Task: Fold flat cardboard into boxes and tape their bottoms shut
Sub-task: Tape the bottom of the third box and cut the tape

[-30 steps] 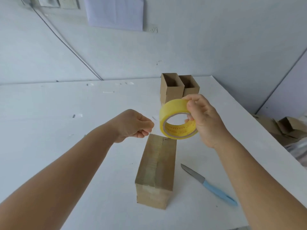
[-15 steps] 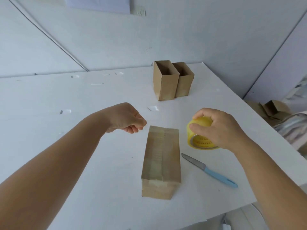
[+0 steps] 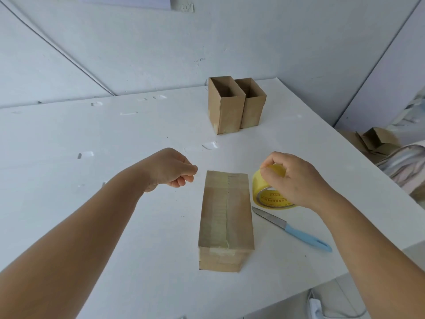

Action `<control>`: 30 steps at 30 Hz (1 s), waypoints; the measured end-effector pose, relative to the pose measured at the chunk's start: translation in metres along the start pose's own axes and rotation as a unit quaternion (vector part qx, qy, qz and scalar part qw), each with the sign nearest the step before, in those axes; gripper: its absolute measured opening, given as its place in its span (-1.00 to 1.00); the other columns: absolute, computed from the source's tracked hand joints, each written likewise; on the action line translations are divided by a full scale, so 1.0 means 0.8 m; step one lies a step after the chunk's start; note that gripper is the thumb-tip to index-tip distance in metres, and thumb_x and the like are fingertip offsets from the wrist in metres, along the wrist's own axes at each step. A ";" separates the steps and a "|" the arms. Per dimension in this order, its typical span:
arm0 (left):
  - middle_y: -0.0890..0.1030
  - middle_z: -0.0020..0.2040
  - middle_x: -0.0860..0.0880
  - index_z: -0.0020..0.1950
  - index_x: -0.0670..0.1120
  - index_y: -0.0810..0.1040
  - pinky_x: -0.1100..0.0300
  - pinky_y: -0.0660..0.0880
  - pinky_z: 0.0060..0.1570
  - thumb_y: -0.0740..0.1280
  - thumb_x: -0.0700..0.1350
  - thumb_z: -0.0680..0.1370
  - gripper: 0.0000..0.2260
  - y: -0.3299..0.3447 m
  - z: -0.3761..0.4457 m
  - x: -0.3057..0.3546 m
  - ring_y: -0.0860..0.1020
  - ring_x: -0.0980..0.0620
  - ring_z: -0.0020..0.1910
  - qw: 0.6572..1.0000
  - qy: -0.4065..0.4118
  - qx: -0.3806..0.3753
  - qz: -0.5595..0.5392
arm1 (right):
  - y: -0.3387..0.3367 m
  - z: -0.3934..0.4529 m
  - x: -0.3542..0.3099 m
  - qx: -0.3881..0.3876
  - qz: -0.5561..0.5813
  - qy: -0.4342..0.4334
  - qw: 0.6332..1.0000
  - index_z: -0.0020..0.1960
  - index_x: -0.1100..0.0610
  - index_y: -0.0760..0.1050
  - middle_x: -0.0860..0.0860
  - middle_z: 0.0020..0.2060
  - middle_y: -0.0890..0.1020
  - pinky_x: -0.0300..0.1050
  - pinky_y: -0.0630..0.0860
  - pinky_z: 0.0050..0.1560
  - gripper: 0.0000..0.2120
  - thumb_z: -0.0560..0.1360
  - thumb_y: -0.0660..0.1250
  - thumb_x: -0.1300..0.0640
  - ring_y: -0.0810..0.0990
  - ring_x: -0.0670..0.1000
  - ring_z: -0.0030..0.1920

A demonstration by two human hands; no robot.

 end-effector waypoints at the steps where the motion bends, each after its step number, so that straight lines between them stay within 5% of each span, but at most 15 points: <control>1: 0.64 -0.32 -0.02 -0.26 -0.18 0.60 0.22 0.54 -0.23 0.36 -0.18 0.49 -0.86 0.001 0.001 0.000 0.54 0.04 -0.32 1.000 0.000 0.001 0.001 | 0.001 0.001 0.001 -0.001 0.000 0.004 1.000 -0.09 -0.12 0.49 -0.10 -0.05 0.54 -0.14 0.37 -0.16 -0.90 0.50 0.22 -0.07 0.48 -0.06 -0.05; 9: 0.63 -0.33 -0.01 -0.23 -0.18 0.60 0.23 0.51 -0.25 0.36 -0.18 0.49 -0.87 0.003 0.011 0.000 0.52 0.04 -0.34 1.000 0.001 0.008 0.017 | 0.008 0.004 0.009 -0.005 0.008 0.019 1.000 -0.08 -0.12 0.49 -0.15 -0.09 0.53 -0.22 0.36 -0.22 -0.90 0.49 0.22 -0.08 0.46 -0.16 -0.13; 14: 0.63 -0.32 0.01 -0.22 -0.17 0.60 0.23 0.51 -0.23 0.35 -0.15 0.50 -0.86 0.011 0.017 -0.016 0.52 0.06 -0.33 1.000 -0.009 -0.008 0.026 | 0.026 0.002 0.018 -0.027 0.034 0.047 0.998 -0.13 -0.13 0.48 -0.11 -0.30 0.51 -0.16 0.29 -0.33 -0.92 0.49 0.23 -0.09 0.43 -0.11 -0.32; 19: 0.59 -0.30 -0.01 -0.21 -0.18 0.58 0.14 0.54 -0.06 0.32 -0.12 0.53 -0.82 0.035 0.022 -0.039 0.49 0.05 -0.29 0.999 -0.010 -0.044 -0.031 | 0.041 0.004 0.020 -0.028 0.075 0.045 0.996 -0.11 -0.12 0.49 -0.13 -0.11 0.55 -0.17 0.38 -0.19 -0.93 0.51 0.24 -0.05 0.50 -0.08 -0.12; 24: 0.63 -0.17 -0.04 -0.02 -0.14 0.57 0.20 0.59 -0.11 0.34 0.03 0.54 -0.77 0.052 0.026 -0.051 0.56 0.08 -0.27 0.996 -0.015 -0.046 -0.081 | 0.048 0.006 0.023 -0.007 0.043 0.036 0.998 -0.11 -0.13 0.48 -0.10 -0.06 0.55 -0.09 0.41 -0.07 -0.92 0.50 0.22 -0.05 0.49 -0.03 -0.08; 30: 0.61 -0.05 -0.09 0.07 -0.05 0.44 0.04 0.57 0.06 0.25 0.12 0.56 -0.74 0.060 0.014 -0.073 0.62 -0.04 -0.09 0.998 -0.060 -0.013 0.029 | 0.051 0.007 0.021 0.006 0.013 0.026 1.000 -0.11 -0.13 0.48 -0.10 -0.10 0.54 -0.08 0.39 -0.09 -0.92 0.48 0.22 -0.05 0.49 -0.01 -0.08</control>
Point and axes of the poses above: each hand's wrist, its own z-axis towards the middle knuckle, its own y-axis out of the palm, x = y × z, the point moved 3 cm from there along z, towards the middle knuckle
